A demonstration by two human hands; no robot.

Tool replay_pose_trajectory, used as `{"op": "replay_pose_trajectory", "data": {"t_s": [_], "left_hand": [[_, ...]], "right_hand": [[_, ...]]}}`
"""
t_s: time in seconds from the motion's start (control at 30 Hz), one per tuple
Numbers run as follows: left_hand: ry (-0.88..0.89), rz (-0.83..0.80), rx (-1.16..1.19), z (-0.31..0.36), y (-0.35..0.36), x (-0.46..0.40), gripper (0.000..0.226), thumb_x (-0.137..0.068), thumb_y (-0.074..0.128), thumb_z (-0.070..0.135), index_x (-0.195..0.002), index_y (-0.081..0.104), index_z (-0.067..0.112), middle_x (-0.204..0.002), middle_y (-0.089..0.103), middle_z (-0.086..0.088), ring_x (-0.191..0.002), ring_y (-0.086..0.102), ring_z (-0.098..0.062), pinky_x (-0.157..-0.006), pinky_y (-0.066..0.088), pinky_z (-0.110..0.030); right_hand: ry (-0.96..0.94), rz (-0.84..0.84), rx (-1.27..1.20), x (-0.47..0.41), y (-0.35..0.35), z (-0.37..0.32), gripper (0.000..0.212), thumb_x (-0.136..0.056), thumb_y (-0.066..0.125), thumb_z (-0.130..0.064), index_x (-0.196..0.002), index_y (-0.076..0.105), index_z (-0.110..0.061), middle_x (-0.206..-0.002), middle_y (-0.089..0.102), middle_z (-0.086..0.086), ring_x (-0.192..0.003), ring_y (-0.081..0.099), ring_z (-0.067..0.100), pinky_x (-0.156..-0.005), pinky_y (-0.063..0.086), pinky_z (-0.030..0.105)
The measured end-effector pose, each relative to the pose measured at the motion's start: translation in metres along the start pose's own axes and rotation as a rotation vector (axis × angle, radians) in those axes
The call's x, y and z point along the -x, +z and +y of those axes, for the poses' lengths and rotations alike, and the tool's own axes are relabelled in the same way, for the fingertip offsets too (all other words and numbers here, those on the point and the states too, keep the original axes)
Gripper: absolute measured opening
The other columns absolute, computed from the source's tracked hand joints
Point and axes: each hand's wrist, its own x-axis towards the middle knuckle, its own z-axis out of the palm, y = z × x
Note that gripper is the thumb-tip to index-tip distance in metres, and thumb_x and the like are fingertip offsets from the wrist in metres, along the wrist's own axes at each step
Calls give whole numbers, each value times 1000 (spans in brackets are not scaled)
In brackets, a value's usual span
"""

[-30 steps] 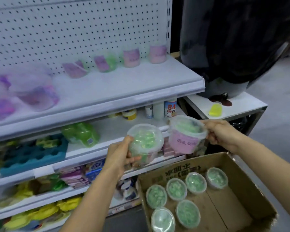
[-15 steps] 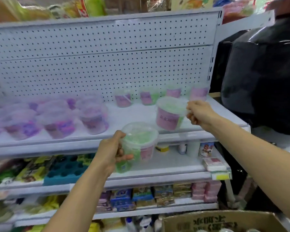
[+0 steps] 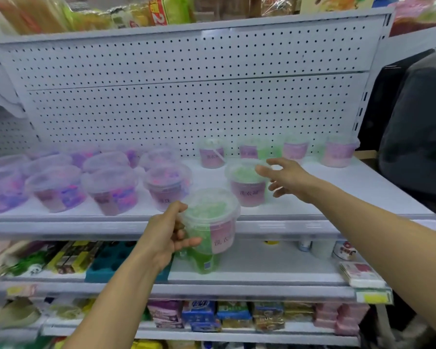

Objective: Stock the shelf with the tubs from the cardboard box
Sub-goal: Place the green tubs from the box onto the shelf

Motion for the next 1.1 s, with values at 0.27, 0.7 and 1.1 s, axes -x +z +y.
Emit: {"op": "replay_pose_trajectory", "data": {"t_s": [0.27, 0.7, 1.1], "left_hand": [[-49, -70, 45, 1, -14, -16, 14, -86, 59, 23, -82, 55, 10, -61, 33, -2, -46, 36, -12, -47, 54, -29], [-42, -174, 2, 21, 5, -18, 16, -85, 58, 25, -84, 56, 9, -56, 33, 0, -43, 35, -10, -46, 52, -27], [890, -49, -1122, 20, 58, -71, 40, -98, 44, 28, -136, 45, 18, -142, 44, -1, -126, 43, -20, -105, 34, -36]], "right_hand": [[-80, -33, 1, -38, 65, -23, 83, -73, 82, -28, -142, 36, -16, -98, 58, -2, -95, 62, 22, -86, 56, 41], [-85, -289, 221, 22, 41, -44, 34, -87, 56, -55, -99, 65, -25, -71, 60, 6, -56, 49, 17, -50, 35, 27], [-66, 246, -59, 23, -30, -8, 38, -94, 42, -7, -116, 68, -24, -59, 49, 9, -48, 40, 16, -42, 29, 25]]}}
